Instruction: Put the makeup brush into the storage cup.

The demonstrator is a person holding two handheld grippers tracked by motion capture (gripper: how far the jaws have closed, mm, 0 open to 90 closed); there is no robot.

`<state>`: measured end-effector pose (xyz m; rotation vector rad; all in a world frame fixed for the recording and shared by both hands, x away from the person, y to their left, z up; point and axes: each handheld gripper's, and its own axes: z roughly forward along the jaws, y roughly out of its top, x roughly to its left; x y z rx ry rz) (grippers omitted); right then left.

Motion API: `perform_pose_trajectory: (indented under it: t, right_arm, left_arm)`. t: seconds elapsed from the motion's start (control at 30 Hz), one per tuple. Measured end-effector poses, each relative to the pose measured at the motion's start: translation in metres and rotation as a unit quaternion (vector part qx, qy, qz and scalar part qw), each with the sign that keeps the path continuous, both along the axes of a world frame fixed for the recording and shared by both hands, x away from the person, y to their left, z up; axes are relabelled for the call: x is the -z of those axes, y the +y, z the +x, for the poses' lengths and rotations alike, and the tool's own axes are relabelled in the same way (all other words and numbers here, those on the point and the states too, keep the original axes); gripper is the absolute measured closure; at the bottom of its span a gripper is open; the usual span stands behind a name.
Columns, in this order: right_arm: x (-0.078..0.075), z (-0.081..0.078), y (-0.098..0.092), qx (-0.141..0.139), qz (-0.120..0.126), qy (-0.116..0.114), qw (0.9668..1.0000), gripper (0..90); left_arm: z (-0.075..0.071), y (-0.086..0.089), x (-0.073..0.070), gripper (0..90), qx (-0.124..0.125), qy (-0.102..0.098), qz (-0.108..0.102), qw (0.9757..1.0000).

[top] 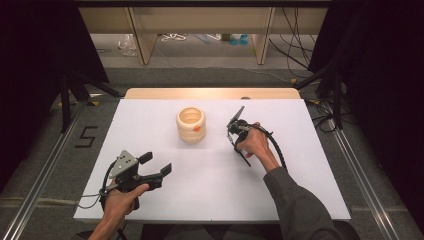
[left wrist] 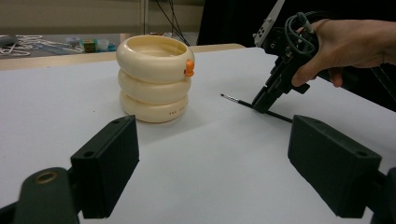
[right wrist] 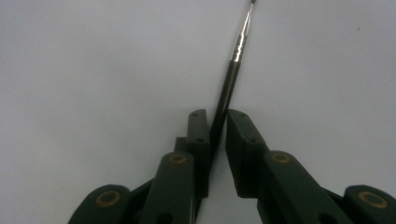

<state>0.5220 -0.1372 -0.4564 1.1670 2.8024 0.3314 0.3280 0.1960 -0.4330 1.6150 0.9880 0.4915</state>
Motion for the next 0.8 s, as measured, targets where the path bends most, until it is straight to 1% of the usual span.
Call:
perform_pose_trajectory:
  t: [0.07,0.1,0.13,0.2,0.37,0.53,0.63,0.67,0.7,0.73,0.8]
  right_arm:
    - [-0.0002,0.0003,0.0,0.003,-0.001,0.003,1.0,82.3]
    - [0.0,0.0005,0.0,0.004,0.001,0.001,1.0,83.0]
    - [0.0004,0.001,-0.0006,-0.001,0.001,-0.002,1.0,83.7]
    - [0.0,0.0006,0.0001,0.003,0.0,0.001,1.0,85.2]
    - [0.0002,0.0007,-0.0003,-0.005,-0.001,-0.002,1.0,85.6]
    - [-0.0002,-0.0003,0.0,-0.007,-0.001,-0.003,1.0,85.6]
    - [-0.001,-0.0005,-0.0008,-0.009,0.005,-0.01,0.9999,85.7]
    - [-0.0021,-0.0006,-0.0008,-0.008,0.01,-0.011,0.9999,85.7]
    - [-0.0032,-0.0006,-0.0013,-0.01,0.019,-0.016,0.9996,85.7]
    - [-0.0032,-0.0006,-0.0013,-0.01,0.019,-0.016,0.9996,85.7]
    - [-0.0093,-0.0019,-0.0034,-0.012,0.034,-0.025,0.9991,85.7]
  left_arm:
    - [0.0001,0.0,0.0001,15.8,0.0,0.0,0.0,1.0]
    - [0.0001,0.0,0.0001,15.8,0.0,0.0,0.0,1.0]
    - [0.0001,0.0,0.0001,15.8,0.0,0.0,0.0,1.0]
    - [0.0001,0.0,0.0,15.8,0.0,0.0,0.0,1.0]
    - [0.0001,0.0,0.0001,15.8,-0.001,0.0,-0.001,1.0]
    - [0.0003,0.0002,0.0002,15.8,-0.001,0.0,-0.001,1.0]
    - [0.0004,0.0003,0.0002,15.8,-0.002,0.0,-0.001,1.0]
    - [0.0004,0.0003,0.0002,15.8,-0.002,0.0,-0.001,1.0]
    - [0.0003,0.0003,0.0001,15.8,-0.002,0.0,-0.001,1.0]
    - [0.0003,0.0003,0.0001,15.8,-0.002,0.0,-0.001,1.0]
    - [0.0002,0.0005,0.0001,15.8,-0.002,0.0,-0.001,1.0]
